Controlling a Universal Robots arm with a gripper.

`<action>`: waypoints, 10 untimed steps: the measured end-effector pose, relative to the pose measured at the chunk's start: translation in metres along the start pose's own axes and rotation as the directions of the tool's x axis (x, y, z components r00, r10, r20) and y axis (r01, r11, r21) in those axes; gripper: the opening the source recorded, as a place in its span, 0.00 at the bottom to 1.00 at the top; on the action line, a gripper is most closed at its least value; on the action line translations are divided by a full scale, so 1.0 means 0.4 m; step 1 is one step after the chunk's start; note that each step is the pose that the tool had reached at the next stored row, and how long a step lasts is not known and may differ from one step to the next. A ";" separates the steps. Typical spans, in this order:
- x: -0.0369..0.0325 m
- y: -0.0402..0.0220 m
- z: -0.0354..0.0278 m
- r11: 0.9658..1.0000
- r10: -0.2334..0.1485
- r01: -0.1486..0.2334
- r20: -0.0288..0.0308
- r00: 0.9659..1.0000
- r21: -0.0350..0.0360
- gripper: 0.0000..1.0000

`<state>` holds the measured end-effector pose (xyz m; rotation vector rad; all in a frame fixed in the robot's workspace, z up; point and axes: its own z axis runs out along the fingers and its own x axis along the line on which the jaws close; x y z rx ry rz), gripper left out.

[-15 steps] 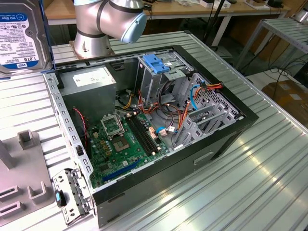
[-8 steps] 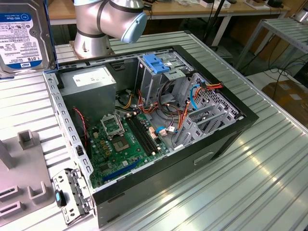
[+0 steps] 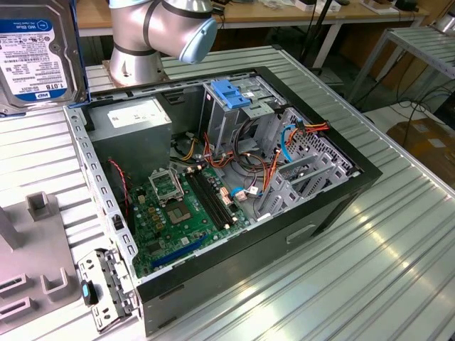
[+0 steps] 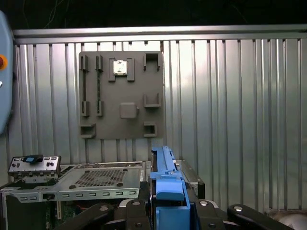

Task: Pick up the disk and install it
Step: 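Pick up the disk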

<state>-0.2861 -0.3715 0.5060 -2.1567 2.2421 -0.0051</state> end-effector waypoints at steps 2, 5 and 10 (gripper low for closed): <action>0.000 -0.004 0.000 1.000 0.000 0.000 0.000 1.000 0.000 0.37; 0.000 -0.010 0.000 1.000 0.000 0.000 0.000 1.000 0.000 0.37; 0.001 -0.026 0.001 1.000 0.000 0.000 0.000 1.000 0.000 0.37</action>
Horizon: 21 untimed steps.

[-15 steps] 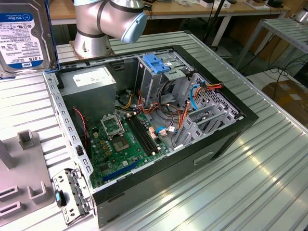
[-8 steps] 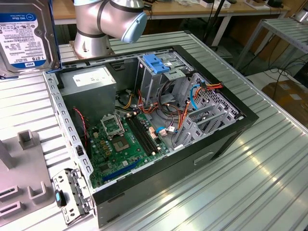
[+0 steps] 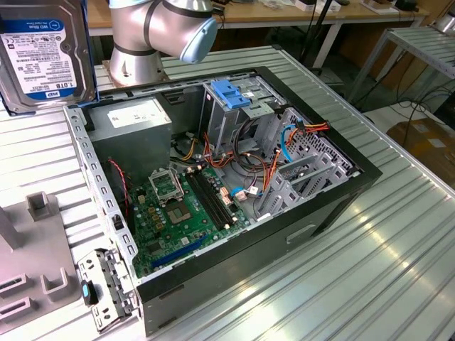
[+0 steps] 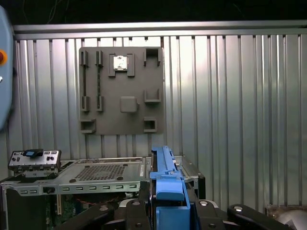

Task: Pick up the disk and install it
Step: 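Pick up the disk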

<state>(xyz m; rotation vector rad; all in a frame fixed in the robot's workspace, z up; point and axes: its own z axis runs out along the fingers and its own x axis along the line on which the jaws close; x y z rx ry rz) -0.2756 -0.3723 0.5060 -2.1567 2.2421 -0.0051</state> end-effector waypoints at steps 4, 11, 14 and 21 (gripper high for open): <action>0.001 -0.008 0.000 1.000 0.000 0.000 0.000 1.000 0.000 0.37; 0.001 -0.031 0.001 1.000 0.000 0.000 0.000 1.000 0.000 0.37; 0.002 -0.040 0.001 1.000 0.000 0.000 0.000 1.000 0.000 0.37; 0.002 -0.056 0.001 1.000 0.000 0.000 0.000 1.000 0.000 0.37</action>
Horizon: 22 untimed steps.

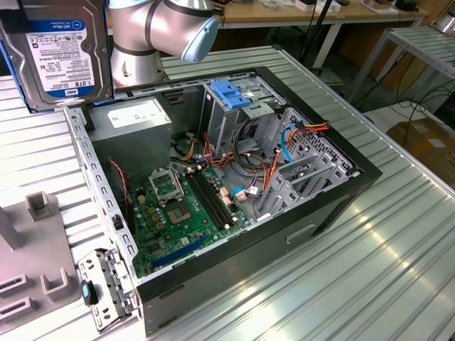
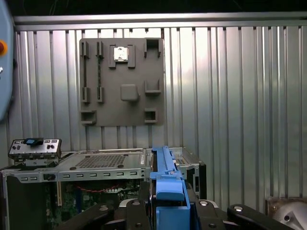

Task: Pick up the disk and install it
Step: 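Pick up the disk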

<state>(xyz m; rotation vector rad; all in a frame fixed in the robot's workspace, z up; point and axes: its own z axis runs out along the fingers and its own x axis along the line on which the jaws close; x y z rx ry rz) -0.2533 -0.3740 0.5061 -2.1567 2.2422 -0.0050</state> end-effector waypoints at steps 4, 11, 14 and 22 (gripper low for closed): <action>0.000 -0.009 0.000 1.000 0.000 0.000 0.000 1.000 0.000 0.37; 0.001 -0.028 0.001 1.000 0.000 0.000 0.000 1.000 0.000 0.37; 0.002 -0.039 0.001 1.000 0.000 0.000 0.000 1.000 0.000 0.37; 0.003 -0.059 0.001 1.000 0.000 0.000 0.000 1.000 0.000 0.37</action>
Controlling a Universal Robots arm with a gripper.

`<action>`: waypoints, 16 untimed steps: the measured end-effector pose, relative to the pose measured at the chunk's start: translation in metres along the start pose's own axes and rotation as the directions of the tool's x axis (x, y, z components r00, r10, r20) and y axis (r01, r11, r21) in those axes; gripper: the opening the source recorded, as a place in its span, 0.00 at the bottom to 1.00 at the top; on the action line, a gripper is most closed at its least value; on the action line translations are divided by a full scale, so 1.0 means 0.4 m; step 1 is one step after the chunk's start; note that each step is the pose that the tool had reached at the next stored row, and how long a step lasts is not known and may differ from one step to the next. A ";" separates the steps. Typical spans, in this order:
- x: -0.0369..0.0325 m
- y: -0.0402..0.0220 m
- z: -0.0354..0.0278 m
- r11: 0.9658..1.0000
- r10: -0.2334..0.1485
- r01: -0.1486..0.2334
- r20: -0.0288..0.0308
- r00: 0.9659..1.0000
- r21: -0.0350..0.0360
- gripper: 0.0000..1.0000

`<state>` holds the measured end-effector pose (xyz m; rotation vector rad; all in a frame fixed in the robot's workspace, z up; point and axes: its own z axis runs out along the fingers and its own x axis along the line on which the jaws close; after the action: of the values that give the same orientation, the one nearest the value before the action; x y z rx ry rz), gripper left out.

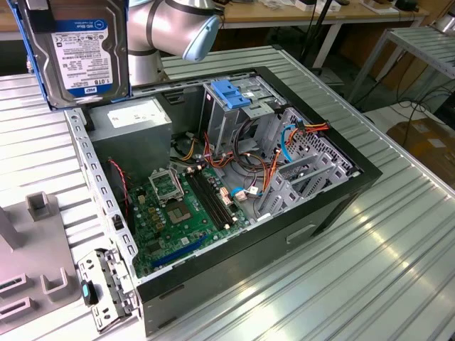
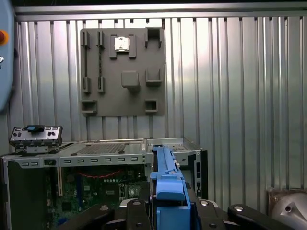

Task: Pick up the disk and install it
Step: 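Pick up the disk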

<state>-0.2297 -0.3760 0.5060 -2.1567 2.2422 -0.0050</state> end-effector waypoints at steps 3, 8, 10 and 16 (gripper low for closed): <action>0.000 -0.007 0.000 1.000 0.000 0.000 0.000 1.000 0.000 0.37; 0.001 -0.022 0.000 1.000 0.000 0.000 0.000 1.000 0.000 0.37; 0.001 -0.027 0.001 1.000 0.000 0.000 0.000 1.000 0.000 0.37; 0.003 -0.044 0.001 1.000 0.000 0.000 0.000 1.000 0.000 0.37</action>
<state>-0.2120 -0.3777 0.5060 -2.1567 2.2422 -0.0050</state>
